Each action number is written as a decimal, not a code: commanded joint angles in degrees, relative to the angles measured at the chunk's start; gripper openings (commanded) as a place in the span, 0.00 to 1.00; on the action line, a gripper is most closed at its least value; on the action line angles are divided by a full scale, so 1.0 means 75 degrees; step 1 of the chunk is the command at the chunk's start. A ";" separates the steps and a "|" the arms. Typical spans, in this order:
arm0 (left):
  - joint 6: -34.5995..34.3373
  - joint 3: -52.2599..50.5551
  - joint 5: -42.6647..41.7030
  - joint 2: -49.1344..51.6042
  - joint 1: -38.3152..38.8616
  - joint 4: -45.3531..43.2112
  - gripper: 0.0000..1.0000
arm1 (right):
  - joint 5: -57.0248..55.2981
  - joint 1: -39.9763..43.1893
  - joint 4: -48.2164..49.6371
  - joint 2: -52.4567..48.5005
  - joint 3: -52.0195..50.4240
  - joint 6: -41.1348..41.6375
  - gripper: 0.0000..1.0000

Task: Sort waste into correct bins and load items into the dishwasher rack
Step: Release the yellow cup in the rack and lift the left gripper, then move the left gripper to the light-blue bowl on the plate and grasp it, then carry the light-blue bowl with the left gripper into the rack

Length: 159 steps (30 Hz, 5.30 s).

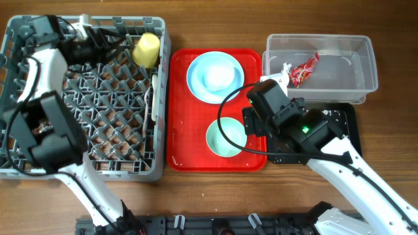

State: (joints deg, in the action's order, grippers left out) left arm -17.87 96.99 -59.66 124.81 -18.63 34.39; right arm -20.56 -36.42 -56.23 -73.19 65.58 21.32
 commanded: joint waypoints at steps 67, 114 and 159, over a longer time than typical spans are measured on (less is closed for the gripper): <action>-0.0938 -0.2197 0.6027 -0.4293 0.6070 0.4558 0.88 | 0.0020 0.0023 0.0012 -0.0064 0.0082 -0.0041 1.00; -0.1011 -0.2189 0.7289 -0.4191 0.6586 0.0050 0.31 | 0.0020 0.6295 0.0009 0.1037 0.0067 -0.0041 1.00; 0.0542 -0.2189 -0.3550 -0.3168 0.0332 0.1192 0.04 | 0.0020 0.6295 0.0009 0.1037 0.0067 -0.0038 1.00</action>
State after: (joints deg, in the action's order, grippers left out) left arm -19.66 81.06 -58.72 93.10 -13.39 42.92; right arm -19.94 10.72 -56.27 -65.89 65.58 21.15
